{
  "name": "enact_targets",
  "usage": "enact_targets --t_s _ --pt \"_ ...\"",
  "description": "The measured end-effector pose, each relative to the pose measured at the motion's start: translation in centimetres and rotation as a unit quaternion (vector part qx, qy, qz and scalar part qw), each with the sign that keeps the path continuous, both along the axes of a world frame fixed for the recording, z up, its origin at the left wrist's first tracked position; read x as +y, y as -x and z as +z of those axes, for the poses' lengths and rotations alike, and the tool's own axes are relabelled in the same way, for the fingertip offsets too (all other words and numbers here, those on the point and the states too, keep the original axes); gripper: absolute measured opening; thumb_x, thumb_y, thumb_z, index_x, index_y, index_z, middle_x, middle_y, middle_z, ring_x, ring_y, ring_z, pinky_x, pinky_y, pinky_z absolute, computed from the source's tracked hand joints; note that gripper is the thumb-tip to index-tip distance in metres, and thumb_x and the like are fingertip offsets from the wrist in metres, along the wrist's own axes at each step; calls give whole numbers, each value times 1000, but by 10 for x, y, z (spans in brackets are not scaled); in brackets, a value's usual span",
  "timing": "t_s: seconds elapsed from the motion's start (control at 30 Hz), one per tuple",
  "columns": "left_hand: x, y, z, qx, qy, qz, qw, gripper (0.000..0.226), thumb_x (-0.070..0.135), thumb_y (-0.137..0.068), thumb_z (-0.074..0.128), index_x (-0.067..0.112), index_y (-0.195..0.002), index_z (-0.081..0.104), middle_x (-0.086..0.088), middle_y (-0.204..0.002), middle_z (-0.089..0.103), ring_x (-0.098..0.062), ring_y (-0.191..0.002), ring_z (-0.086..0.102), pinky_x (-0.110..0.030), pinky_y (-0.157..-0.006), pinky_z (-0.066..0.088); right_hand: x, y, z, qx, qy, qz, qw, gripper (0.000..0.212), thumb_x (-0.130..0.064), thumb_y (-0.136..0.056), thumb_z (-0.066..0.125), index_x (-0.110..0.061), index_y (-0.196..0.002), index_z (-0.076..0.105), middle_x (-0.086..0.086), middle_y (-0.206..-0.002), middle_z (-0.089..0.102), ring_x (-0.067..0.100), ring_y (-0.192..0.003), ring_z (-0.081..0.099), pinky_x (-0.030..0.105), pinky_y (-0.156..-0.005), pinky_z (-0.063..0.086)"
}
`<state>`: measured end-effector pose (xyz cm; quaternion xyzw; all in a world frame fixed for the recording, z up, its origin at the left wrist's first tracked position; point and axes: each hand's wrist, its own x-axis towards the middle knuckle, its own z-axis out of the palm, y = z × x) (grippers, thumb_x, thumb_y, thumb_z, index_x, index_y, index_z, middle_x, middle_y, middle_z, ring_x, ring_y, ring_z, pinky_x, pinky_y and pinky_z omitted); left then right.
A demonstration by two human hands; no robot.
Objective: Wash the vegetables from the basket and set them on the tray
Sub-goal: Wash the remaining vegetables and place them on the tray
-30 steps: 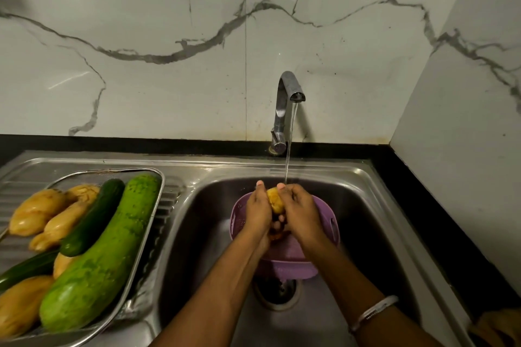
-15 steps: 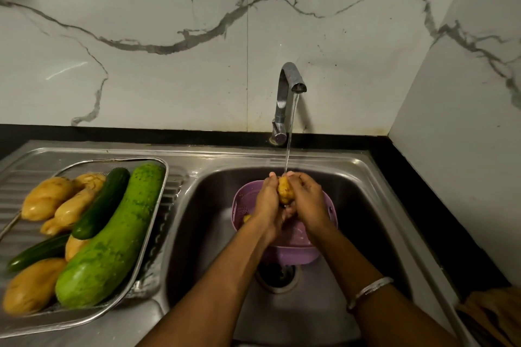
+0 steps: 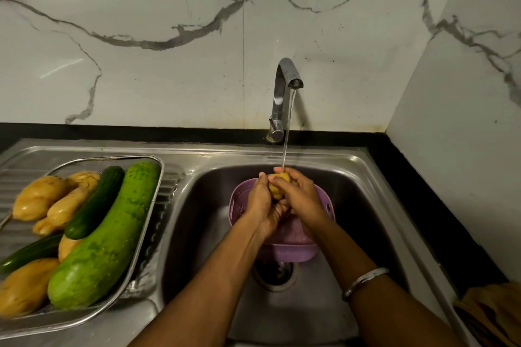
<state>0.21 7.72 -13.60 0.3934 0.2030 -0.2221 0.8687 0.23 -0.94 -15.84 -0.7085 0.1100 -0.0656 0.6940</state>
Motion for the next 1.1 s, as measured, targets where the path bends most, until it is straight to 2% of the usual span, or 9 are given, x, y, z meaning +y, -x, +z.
enact_targets --t_s 0.13,0.2,0.33,0.47,0.53,0.63,0.77,0.97,1.1 --pt "-11 8 3 -72 -68 -47 994 38 37 -109 35 11 -110 64 -11 -94 69 -20 -84 67 -29 -62 58 -4 -4 -2 24 -43 -42 998 21 -28 -93 67 -27 -113 74 -1 -105 76 15 -99 73 31 -84 60" --pt "-18 15 3 -129 -144 -73 978 32 30 -110 31 22 -101 60 -4 -98 64 -18 -95 62 -35 -82 53 -2 -5 -1 25 -38 -72 996 26 -38 -92 62 -26 -113 72 0 -106 75 18 -102 72 35 -86 59" --pt "-18 17 -1 -192 -164 -101 962 25 32 -109 37 26 -125 56 3 -122 61 -13 -109 59 -41 -106 47 -8 -5 1 37 -31 -58 997 31 -34 -105 48 -20 -127 64 3 -116 69 19 -105 66 35 -84 55" --pt "-19 7 -11 -135 -106 -57 983 19 20 -108 41 23 -112 60 -8 -104 69 -19 -92 67 -31 -70 58 -15 -6 0 73 -51 -40 995 36 -32 -109 40 -22 -138 59 9 -124 67 23 -109 67 29 -78 56" --pt "-18 4 -15 -103 -92 -25 990 19 20 -107 43 14 -114 60 -13 -101 67 -22 -85 68 -30 -59 59 -19 -5 2 82 -61 -17 995 36 -24 -108 42 -21 -140 57 14 -120 70 16 -87 73 30 -71 60" --pt "-13 -2 -13 -73 -52 4 996 27 22 -106 42 8 -121 60 -19 -109 67 -30 -96 68 -45 -84 61 -26 -2 2 98 -65 39 992 38 -12 -105 46 -24 -139 57 11 -86 72 13 -52 66 30 -52 57" --pt "-8 -5 -14 -78 -52 -4 996 31 23 -106 41 6 -125 60 -25 -120 65 -34 -108 64 -53 -98 53 -26 4 0 43 -19 27 999 35 -6 -102 55 -33 -122 65 6 -123 71 24 -106 70 44 -84 61" --pt "-7 -1 -14 -126 -118 -42 984 22 23 -101 56 18 -122 62 -15 -98 66 -18 -67 61 -24 -50 52 -26 5 2 45 -63 40 996 35 -8 -104 51 -22 -134 63 6 -98 74 12 -59 58 23 -47 50" --pt "-9 -3 -20 -190 -175 -19 966 17 24 -102 56 17 -117 61 -18 -106 71 -31 -83 70 -35 -64 56 -24 3 1 34 -32 53 998 36 -10 -106 49 -24 -138 59 -1 -89 72 3 -53 48 18 -48 45"
